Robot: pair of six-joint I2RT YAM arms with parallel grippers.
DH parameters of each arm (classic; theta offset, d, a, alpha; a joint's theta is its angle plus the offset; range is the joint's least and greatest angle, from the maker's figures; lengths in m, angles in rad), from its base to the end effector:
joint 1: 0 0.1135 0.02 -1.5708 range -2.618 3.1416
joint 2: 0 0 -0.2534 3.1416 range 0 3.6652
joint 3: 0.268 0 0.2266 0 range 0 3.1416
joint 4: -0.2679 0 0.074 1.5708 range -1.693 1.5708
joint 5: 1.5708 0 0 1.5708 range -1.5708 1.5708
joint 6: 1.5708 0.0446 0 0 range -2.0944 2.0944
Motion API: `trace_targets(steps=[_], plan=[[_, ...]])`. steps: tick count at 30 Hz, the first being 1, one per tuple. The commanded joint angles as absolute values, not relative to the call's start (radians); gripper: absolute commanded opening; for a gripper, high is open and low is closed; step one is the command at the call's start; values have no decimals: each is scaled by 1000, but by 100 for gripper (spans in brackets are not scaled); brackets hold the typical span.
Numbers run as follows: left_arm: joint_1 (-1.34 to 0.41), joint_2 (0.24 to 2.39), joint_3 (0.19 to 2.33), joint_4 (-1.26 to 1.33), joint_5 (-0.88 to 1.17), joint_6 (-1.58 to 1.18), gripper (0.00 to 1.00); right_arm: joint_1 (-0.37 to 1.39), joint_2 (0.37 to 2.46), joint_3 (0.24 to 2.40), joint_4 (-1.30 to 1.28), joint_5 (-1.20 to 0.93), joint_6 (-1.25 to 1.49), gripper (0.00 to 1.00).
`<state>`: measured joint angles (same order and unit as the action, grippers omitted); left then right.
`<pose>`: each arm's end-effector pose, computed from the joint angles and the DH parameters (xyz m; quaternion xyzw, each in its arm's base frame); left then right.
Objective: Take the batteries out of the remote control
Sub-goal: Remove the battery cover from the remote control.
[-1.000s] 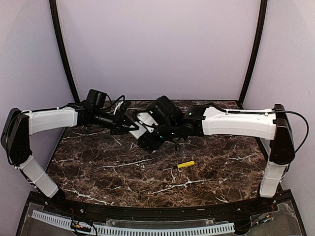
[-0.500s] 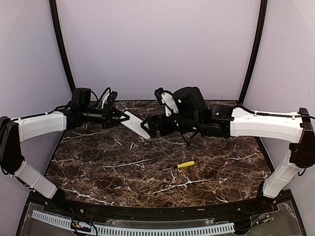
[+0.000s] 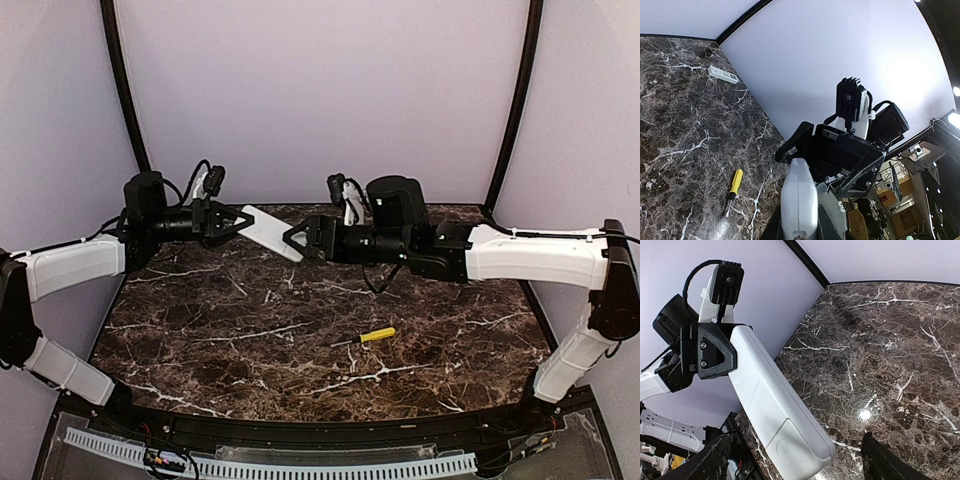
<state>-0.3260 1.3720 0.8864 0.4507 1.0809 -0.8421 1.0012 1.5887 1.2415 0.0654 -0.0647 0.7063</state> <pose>0.2585 -0.1289 0.3097 0.1882 0.6876 -0.6372 0.2929 0.1940 0.3083 0.3160 -0.1366 0.7874 0.4696 0.3752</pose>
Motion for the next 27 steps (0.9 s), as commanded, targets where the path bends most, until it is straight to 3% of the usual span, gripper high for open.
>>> trace_targets(steps=[1, 15, 27], plan=[[-315, 1329, 876, 510, 1102, -842, 1, 1004, 1594, 1218, 136, -109, 746, 86], [-314, 1313, 874, 514, 1108, -831, 1, 1004, 1588, 1189, 177, -126, 773, 51], [-314, 1300, 879, 503, 1113, -818, 1, 1005, 1596, 1177, 202, -129, 781, 33]])
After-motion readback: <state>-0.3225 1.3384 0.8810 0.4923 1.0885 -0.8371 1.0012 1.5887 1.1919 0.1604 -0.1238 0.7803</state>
